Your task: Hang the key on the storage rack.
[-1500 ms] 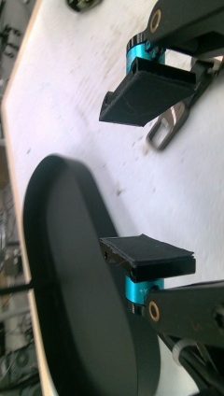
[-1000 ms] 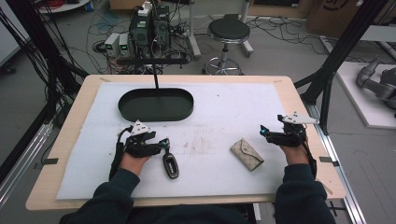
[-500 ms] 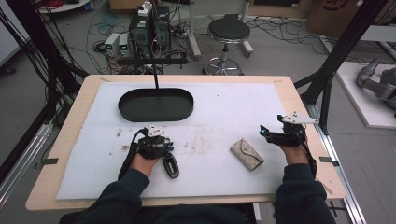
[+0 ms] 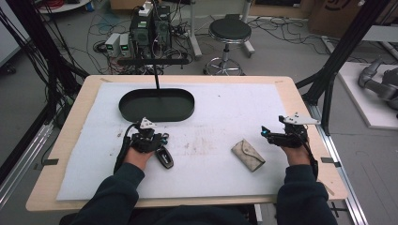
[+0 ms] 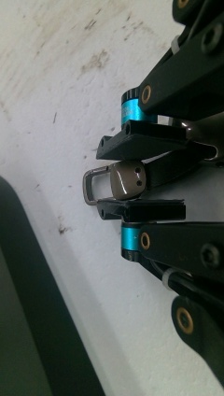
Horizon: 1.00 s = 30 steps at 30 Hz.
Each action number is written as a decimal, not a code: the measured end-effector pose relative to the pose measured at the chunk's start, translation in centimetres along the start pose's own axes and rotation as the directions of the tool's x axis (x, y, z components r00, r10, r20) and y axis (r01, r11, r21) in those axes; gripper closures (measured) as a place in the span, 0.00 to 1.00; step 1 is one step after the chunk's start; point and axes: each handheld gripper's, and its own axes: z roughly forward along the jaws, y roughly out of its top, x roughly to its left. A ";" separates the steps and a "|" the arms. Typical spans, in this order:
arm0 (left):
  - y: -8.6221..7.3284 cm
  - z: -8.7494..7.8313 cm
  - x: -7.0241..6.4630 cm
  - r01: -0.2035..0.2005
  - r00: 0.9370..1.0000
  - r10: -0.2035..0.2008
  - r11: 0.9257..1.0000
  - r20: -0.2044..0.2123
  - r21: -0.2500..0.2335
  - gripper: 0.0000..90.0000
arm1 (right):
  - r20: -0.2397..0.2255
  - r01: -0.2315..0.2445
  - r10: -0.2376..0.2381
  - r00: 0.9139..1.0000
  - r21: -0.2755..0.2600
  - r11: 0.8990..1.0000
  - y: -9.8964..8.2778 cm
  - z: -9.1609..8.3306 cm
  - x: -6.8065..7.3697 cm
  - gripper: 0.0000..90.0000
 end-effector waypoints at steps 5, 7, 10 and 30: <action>0.1 0.2 0.3 0.030 0.999 -0.030 0.999 -0.020 -0.021 0.77 | -0.003 0.003 -0.003 1.000 -0.002 1.000 0.1 0.0 0.1 0.18; 0.1 0.2 0.2 0.033 0.999 -0.034 0.999 -0.020 -0.023 0.77 | -0.005 0.006 -0.006 1.000 -0.003 1.000 0.1 0.1 0.1 0.18; 0.1 -0.6 -0.7 0.061 0.997 -0.061 0.998 -0.035 -0.006 0.56 | -0.006 0.008 -0.008 1.000 -0.005 1.000 0.1 0.1 0.0 0.18; -1.1 -0.9 -2.9 -0.006 1.000 0.006 0.999 0.008 0.051 0.42 | -0.011 0.005 -0.005 1.000 0.005 1.000 0.1 0.1 0.0 0.19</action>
